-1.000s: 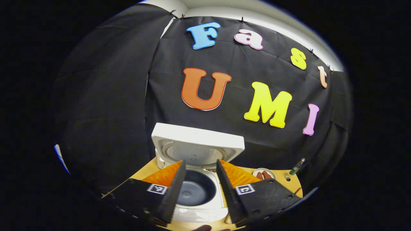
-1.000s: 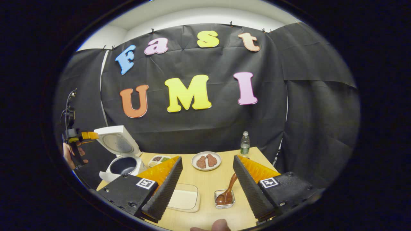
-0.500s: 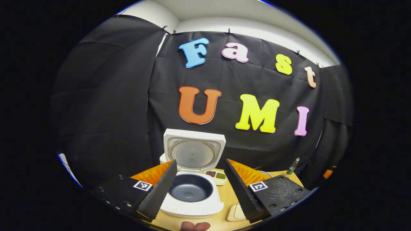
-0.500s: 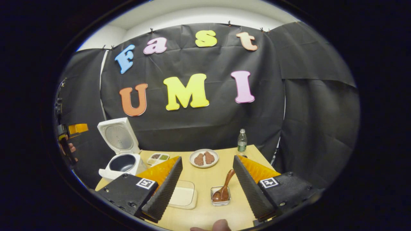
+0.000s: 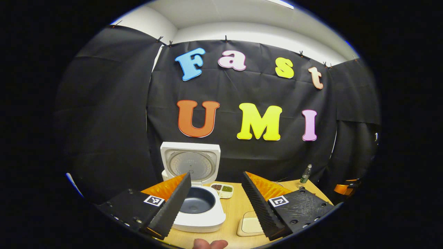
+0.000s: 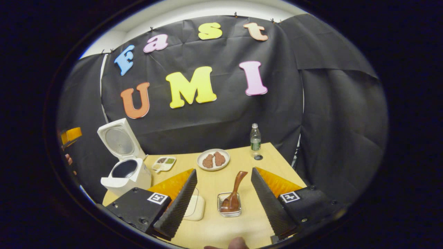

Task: Close the left gripper, press the button to open the rice cooker; take a wooden spoon from the chopstick holder with the right hand, scoop a spoonful of rice and pour it into the rice cooker, then put the wooden spoon back into the chopstick holder.

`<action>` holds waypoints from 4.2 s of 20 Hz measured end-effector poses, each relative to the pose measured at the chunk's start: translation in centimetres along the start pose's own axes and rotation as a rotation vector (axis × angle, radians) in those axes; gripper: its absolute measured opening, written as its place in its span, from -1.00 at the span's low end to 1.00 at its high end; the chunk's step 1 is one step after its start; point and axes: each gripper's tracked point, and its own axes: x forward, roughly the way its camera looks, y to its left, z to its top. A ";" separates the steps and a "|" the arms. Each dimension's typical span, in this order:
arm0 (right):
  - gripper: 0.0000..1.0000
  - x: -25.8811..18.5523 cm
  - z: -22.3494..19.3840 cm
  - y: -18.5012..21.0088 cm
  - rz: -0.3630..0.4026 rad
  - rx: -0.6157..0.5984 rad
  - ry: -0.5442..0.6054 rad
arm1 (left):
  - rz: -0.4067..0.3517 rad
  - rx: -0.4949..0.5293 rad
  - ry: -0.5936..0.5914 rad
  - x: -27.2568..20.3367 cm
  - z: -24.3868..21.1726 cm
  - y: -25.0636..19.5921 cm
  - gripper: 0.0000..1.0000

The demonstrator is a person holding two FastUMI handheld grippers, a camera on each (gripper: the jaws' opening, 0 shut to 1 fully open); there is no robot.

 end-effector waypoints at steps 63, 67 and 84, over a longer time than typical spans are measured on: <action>-0.70 12.7 -12.4 15.8 -0.015 -0.409 0.119 | 0.098 -0.078 0.155 -5.3 -6.9 11.0 0.88; -0.70 13.6 -13.5 18.1 0.030 -0.348 0.126 | 0.114 -0.087 0.178 -5.7 -7.5 12.4 0.88; -0.70 13.7 -15.2 18.4 0.317 0.643 0.317 | 0.116 -0.047 0.202 -7.1 -7.1 12.1 0.89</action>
